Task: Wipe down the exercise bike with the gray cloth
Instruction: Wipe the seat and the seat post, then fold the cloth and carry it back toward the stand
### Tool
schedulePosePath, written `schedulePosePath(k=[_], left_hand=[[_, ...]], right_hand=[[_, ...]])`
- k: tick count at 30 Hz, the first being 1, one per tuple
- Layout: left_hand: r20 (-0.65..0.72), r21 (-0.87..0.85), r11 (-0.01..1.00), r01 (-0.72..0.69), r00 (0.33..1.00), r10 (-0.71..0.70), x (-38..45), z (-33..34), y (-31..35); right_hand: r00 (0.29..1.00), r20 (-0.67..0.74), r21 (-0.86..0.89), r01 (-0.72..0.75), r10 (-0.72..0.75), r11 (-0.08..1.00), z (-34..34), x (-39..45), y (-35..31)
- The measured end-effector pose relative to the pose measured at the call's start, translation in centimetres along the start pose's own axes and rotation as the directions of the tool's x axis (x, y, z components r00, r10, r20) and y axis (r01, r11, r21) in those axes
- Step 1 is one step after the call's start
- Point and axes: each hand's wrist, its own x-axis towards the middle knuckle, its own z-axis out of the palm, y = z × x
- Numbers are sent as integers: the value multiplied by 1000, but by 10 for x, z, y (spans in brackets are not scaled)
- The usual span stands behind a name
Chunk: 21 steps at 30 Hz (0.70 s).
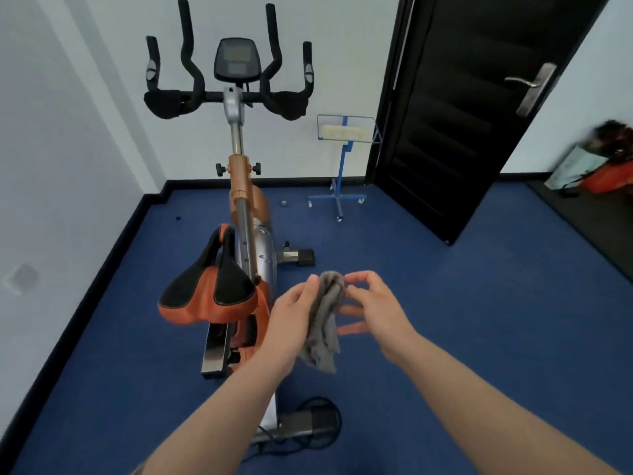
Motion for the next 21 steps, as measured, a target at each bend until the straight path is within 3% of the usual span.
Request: schedulePosePath(k=[2,8,10,12,14,18,21], left_hand=[[61,-28,999,-18,998,20,4,-5,-11],[60,97,992,-77,996,71,14,-7,-24],[93,100,990,-100,992,90,22,-6,-19],[168,125,986,-111,982,89,32,-1,-12],[277,129,984,-121,957,81,41,8,-4],[458,175,960,-217,881,116,62,39,4],[501,243,921,-304,853,150,84,71,8]], right_hand=[[1000,24,-23,-7,7,1000,5,-5,11],[993,113,-120,39,-25,992,-7,-15,23],[993,64,-157,111,-102,981,-21,-15,20],[969,-43,-294,219,-241,931,-40,-9,15],[950,-62,-446,249,-307,860,-59,-1,9],[972,172,-494,225,-159,840,-98,15,2],[978,122,-578,211,-172,788,-133,32,0]])
